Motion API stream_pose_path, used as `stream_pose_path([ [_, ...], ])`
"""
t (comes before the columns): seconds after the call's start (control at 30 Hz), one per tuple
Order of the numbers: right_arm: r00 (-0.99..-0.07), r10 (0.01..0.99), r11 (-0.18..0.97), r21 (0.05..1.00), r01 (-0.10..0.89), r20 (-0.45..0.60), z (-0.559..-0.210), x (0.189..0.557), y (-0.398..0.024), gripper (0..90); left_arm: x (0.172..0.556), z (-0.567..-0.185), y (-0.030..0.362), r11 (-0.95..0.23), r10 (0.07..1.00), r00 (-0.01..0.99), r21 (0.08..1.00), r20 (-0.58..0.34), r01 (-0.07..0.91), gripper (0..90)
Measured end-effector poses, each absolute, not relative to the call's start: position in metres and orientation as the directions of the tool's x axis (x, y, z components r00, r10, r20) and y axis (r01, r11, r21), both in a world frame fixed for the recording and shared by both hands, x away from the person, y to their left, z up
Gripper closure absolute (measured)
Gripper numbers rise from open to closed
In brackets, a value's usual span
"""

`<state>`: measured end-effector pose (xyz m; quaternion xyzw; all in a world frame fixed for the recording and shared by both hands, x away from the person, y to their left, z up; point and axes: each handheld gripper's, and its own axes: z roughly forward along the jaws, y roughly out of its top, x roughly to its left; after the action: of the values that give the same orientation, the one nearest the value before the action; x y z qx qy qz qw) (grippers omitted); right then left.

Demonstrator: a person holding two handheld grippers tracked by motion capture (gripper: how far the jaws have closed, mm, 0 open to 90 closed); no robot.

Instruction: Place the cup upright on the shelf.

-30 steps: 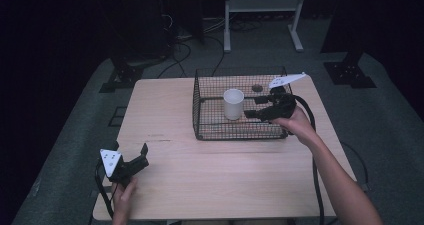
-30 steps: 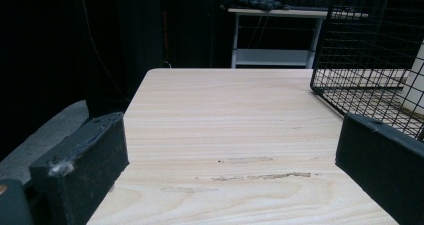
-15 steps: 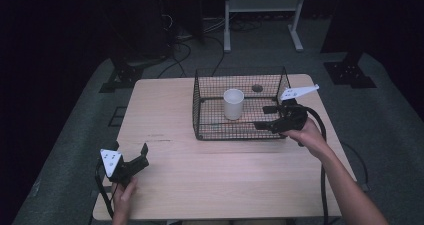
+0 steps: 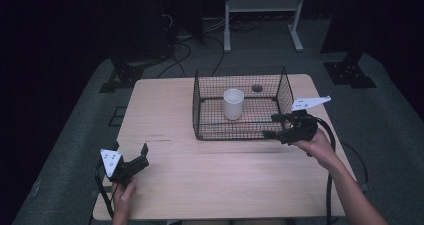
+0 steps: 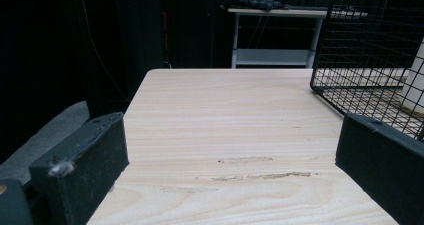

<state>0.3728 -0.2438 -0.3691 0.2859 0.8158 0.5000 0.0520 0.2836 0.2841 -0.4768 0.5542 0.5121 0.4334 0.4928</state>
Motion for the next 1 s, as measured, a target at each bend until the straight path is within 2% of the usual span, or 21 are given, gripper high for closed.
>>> stream_pose_path([
  [0.6,-0.825,0.534,0.337,0.848,0.408,0.185,-0.387,0.34,-0.256,17.4,0.284,-0.477,0.284,0.006,0.995,0.1,0.99,-0.02,0.14,0.0],
  [0.83,-0.81,0.557,0.308,0.859,0.408,0.184,-0.396,0.325,-0.26,17.4,0.284,-0.477,0.284,0.011,0.995,0.098,0.99,-0.025,0.141,0.0],
  [1.0,-0.769,0.618,0.239,0.892,0.383,0.165,-0.41,0.296,-0.263,17.3,0.284,-0.477,0.284,0.01,0.995,0.096,0.99,-0.023,0.141,0.0],
])
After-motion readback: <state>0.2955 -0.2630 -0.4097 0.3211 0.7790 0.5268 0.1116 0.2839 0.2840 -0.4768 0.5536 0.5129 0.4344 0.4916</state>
